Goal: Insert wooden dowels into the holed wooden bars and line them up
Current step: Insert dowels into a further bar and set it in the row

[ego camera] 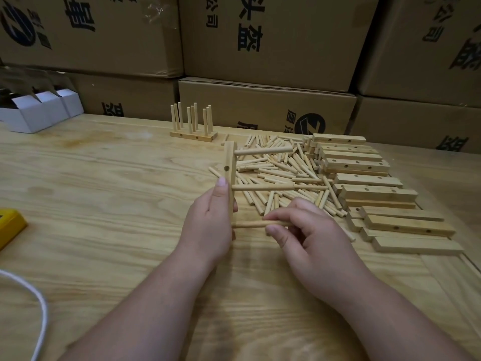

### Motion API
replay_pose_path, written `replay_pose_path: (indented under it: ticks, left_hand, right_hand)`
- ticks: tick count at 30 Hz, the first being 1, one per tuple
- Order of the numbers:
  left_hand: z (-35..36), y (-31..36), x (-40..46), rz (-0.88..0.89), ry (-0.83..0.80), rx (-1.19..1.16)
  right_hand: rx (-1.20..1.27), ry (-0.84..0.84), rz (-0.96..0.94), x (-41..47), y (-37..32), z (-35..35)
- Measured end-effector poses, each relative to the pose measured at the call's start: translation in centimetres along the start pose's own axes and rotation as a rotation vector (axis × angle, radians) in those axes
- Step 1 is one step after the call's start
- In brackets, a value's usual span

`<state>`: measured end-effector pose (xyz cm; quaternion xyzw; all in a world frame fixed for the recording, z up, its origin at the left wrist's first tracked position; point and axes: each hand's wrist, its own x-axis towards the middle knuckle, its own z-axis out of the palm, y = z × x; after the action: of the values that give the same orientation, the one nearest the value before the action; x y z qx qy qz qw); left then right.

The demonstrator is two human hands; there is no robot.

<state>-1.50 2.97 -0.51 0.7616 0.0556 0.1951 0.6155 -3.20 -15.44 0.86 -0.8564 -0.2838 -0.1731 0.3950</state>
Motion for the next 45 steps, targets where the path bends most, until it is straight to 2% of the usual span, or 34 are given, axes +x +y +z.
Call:
replay_pose_path:
  ticks: [13, 20, 29, 37, 45]
  left_hand:
    - [0.23, 0.41, -0.36, 0.069, -0.046, -0.061]
    - [0.19, 0.19, -0.04, 0.077, -0.062, 0.045]
    - [-0.08, 0.31, -0.05, -0.032, -0.201, -0.056]
    - [0.59, 0.25, -0.47, 0.103, 0.003, 0.130]
    - [0.65, 0.53, -0.69, -0.034, -0.135, -0.071]
  right_hand:
    - [0.093, 0.051, 0.107, -0.04, 0.05, 0.11]
    - [0.036, 0.062, 0.067, -0.14, -0.14, 0.34]
    - [0.135, 0.044, 0.110, -0.22, 0.05, -0.06]
    - [0.092, 0.072, 0.095, -0.19, -0.29, 0.42]
    - [0.147, 0.044, 0.126, -0.28, -0.37, -0.07]
